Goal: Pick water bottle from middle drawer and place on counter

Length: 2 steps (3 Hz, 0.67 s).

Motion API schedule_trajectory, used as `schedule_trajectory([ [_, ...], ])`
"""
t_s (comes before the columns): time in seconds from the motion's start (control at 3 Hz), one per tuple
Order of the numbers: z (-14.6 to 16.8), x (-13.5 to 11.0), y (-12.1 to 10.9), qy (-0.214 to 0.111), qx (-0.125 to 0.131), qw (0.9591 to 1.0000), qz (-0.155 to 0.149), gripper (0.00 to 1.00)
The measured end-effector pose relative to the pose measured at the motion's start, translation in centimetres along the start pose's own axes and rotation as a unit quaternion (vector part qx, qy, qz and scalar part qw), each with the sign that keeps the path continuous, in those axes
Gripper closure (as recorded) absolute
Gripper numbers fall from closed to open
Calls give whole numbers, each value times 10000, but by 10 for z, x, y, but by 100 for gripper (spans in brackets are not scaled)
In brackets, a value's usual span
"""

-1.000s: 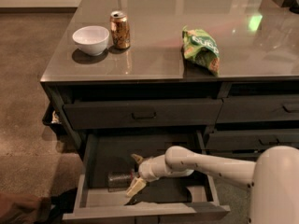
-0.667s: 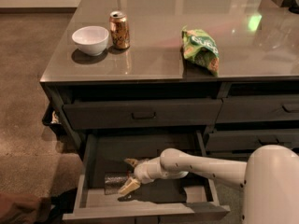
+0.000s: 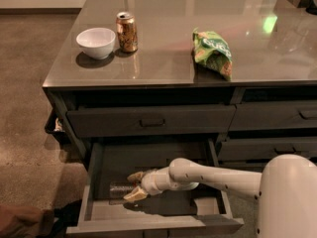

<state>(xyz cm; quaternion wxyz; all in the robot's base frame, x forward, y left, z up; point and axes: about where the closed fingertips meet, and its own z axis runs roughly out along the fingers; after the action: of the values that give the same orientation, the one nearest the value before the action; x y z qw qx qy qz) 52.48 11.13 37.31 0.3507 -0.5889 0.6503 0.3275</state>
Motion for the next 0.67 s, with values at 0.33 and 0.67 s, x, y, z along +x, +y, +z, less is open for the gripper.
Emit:
schedule_trajectory([
  [0.33,-4,-5,0,-112,92,9998,-95,92],
  [0.67,-27,-21,3,-243,175,9992,-256,100],
])
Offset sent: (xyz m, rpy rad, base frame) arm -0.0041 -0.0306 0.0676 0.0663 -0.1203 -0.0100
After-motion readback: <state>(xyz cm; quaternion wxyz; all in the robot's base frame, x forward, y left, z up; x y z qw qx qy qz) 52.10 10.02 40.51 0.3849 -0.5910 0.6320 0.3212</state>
